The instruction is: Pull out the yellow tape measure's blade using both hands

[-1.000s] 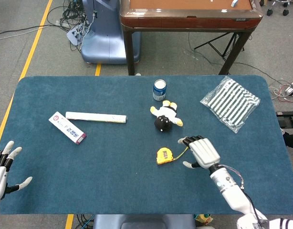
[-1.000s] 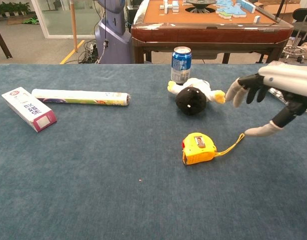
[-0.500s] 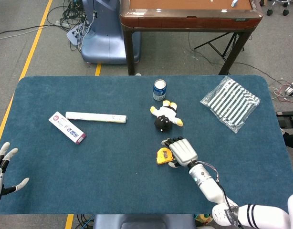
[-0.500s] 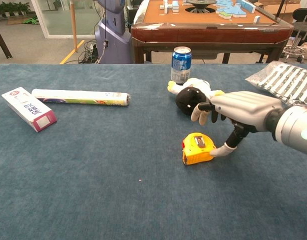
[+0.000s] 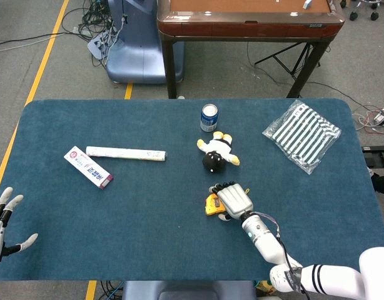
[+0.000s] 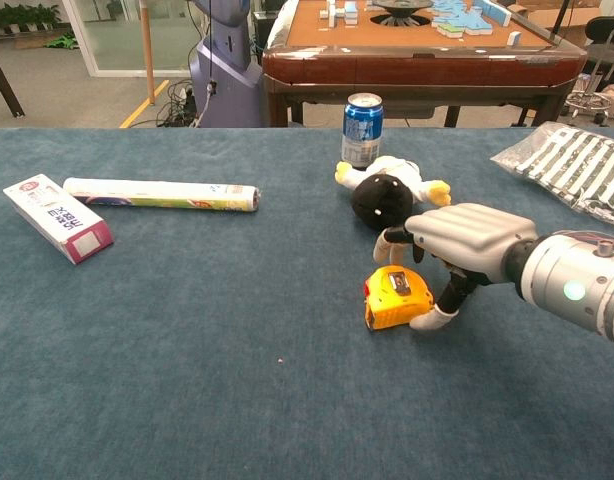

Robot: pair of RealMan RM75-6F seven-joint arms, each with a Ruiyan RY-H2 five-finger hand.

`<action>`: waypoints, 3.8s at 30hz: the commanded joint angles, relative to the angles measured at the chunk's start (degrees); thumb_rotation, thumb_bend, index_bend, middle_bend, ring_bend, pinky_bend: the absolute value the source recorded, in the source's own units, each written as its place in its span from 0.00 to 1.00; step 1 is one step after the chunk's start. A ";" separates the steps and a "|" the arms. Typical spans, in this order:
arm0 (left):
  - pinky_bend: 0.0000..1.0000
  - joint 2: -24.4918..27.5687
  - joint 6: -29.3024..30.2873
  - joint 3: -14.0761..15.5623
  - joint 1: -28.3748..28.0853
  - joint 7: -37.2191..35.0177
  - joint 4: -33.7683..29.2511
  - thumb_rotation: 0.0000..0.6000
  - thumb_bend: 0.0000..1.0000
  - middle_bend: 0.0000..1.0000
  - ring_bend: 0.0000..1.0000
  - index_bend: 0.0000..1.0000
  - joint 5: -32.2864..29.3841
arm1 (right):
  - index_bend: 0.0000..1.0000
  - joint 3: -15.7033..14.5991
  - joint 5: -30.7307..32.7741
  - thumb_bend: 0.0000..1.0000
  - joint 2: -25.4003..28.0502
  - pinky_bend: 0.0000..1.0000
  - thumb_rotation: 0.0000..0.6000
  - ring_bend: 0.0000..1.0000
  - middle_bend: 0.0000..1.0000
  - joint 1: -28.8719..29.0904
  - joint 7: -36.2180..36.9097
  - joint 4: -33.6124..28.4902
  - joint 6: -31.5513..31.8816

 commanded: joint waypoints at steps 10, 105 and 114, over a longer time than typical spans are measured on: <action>0.00 -0.25 -0.15 0.01 0.18 -0.39 0.63 1.00 0.13 0.00 0.00 0.15 -0.11 | 0.25 -0.30 1.96 0.32 -1.51 0.28 1.00 0.30 0.32 2.03 -0.72 2.17 -0.94; 0.00 -11.51 -21.25 -11.65 -25.28 -1.99 -10.77 1.00 0.13 0.00 0.00 0.00 -16.82 | 0.47 20.19 12.07 0.52 -24.98 0.29 1.00 0.43 0.50 24.33 -14.24 1.22 19.63; 0.00 -11.79 -21.36 -11.90 -25.51 -1.86 -10.68 1.00 0.13 0.00 0.00 0.00 -17.77 | 0.47 20.84 12.51 0.52 -25.57 0.29 1.00 0.43 0.50 24.84 -13.99 2.31 19.20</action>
